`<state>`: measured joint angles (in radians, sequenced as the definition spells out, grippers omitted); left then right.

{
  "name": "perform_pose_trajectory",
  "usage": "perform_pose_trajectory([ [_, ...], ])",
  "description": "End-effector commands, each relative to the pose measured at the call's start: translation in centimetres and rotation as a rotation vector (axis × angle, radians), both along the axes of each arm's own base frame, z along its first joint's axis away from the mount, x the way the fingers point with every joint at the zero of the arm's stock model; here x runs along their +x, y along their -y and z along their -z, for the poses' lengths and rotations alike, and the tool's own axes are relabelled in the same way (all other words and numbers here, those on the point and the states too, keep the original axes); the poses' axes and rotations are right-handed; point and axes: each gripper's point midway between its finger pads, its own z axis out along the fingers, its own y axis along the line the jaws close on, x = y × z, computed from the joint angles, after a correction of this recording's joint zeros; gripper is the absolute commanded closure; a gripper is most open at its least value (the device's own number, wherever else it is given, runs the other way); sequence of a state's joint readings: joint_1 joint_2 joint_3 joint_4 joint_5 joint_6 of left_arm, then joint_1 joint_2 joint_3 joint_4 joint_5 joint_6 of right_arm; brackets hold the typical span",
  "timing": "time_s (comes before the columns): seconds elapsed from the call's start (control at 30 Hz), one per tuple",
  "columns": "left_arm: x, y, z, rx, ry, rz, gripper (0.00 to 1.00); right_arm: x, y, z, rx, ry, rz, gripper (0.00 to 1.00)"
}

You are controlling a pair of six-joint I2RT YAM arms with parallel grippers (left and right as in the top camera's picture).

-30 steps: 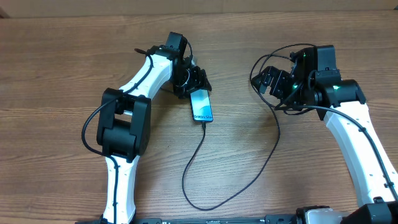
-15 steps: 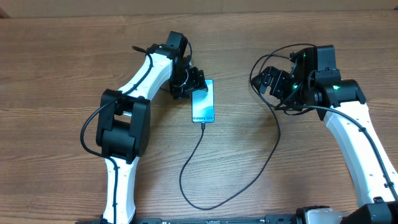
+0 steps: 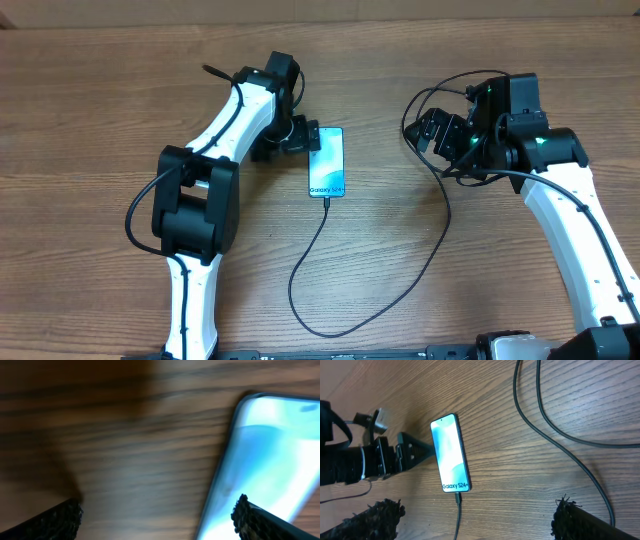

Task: Plug charger to phone and switch on socket
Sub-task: 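Raise the left gripper up and away from the phone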

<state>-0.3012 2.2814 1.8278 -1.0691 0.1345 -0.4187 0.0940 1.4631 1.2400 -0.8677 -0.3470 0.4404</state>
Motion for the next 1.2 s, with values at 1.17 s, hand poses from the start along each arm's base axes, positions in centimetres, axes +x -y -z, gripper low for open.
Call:
perform_pose_trajectory([
  [1.17, -7.0, -7.9, -31.3, 0.149, 0.640, -0.035, 0.00, 1.6, 6.8, -1.1, -0.154, 0.048, 0.205, 0.00],
])
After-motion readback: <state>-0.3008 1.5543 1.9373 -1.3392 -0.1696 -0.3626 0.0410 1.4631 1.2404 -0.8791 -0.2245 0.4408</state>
